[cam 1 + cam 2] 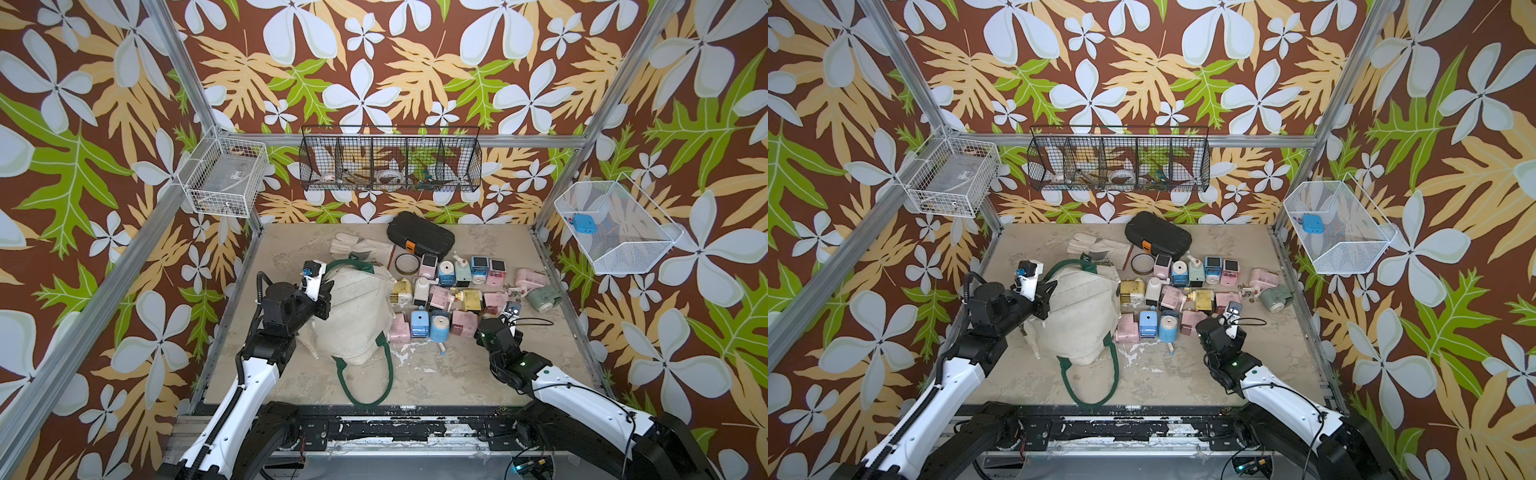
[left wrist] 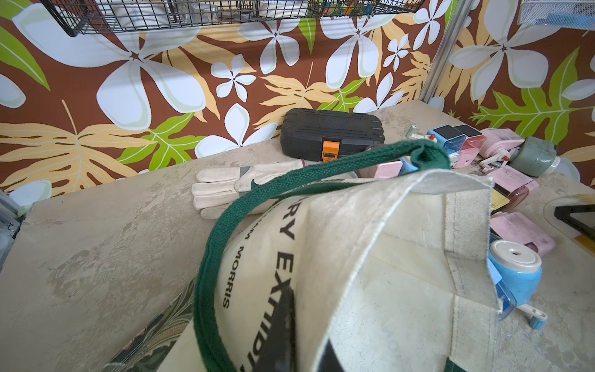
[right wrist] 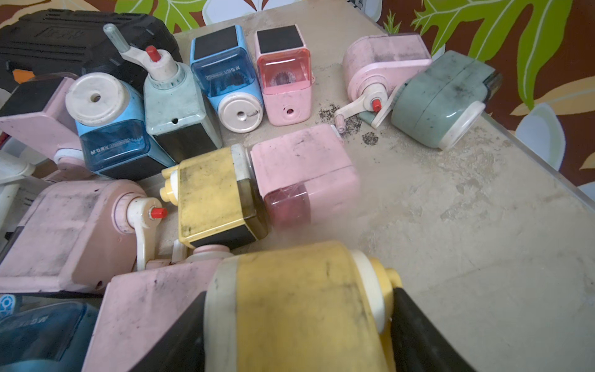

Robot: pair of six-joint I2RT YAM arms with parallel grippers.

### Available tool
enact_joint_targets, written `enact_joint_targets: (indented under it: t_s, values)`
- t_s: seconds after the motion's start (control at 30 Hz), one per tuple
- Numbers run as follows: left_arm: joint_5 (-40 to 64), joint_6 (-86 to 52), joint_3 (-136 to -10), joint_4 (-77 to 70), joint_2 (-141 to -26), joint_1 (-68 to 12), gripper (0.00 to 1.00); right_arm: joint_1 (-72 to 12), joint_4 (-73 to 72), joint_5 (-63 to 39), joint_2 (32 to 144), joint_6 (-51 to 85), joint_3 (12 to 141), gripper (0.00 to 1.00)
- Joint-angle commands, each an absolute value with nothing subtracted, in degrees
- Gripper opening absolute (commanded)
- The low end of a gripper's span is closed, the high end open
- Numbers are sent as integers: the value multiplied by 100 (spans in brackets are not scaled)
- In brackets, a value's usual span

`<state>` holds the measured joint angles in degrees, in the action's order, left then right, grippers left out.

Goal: Take out the pencil sharpeners from the tote bags
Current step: Place the pencil sharpener at the center of the board.

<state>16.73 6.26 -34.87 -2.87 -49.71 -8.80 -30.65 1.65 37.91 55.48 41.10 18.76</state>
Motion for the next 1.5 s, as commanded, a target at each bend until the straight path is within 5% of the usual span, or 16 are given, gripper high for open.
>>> enact_joint_targets:
  t_s: [0.0, 0.4, 0.83, 1.23, 1.47]
  values:
    - [1767, 584, -3507, -431, -4951, -888, 0, -3053, -120, 3951, 5743, 4270, 1907, 57]
    - [1772, 580, -3508, -431, -4959, -889, 0, -2805, -433, 3670, 7313, 4529, 2248, 61]
    - [1760, 580, -3507, -422, -4966, -888, 0, -2804, -415, 3533, 7393, 4368, 2338, 98]
    - [1746, 581, -3528, -411, -4975, -888, 0, -3058, 512, 3457, 5715, 3877, 2661, 99]
    - [1774, 593, -3517, -405, -4957, -894, 0, -4532, 477, 3293, 4876, 2934, 3159, 92]
